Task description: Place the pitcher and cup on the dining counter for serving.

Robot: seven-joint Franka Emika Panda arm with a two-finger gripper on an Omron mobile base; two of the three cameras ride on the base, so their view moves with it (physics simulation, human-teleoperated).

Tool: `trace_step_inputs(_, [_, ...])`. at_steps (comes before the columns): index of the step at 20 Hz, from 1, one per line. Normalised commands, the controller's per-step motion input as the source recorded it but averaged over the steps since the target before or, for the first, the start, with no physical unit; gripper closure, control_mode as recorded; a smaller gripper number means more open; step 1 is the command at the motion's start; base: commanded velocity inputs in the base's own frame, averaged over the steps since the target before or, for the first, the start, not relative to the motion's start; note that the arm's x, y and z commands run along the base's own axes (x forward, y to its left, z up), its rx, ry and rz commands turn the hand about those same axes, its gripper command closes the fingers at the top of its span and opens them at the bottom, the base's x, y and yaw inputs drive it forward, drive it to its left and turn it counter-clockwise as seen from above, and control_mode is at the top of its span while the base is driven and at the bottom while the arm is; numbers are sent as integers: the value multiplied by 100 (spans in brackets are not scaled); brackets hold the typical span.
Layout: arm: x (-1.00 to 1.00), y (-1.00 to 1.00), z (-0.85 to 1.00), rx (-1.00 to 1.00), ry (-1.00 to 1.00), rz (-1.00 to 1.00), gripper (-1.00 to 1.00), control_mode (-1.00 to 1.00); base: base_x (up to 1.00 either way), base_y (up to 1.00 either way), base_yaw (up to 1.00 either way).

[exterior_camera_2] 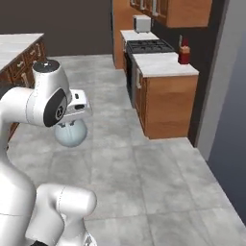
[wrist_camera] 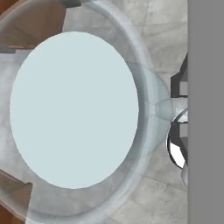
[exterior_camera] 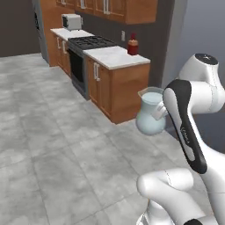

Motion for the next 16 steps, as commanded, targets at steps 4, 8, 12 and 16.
trace_step_inputs(4, [0, 0, 0, 0, 0, 0, 100, 100, 18, 25, 64])
trace_step_inputs(8, [0, 0, 0, 0, 0, 0, 100, 100, 60, 39, 50])
trace_step_inputs(12, [0, 0, 0, 0, 0, 0, 100, 100, 100, 68, 33])
trace_step_inputs(16, [0, 0, 0, 0, 0, 0, 100, 100, 100, 98, 21])
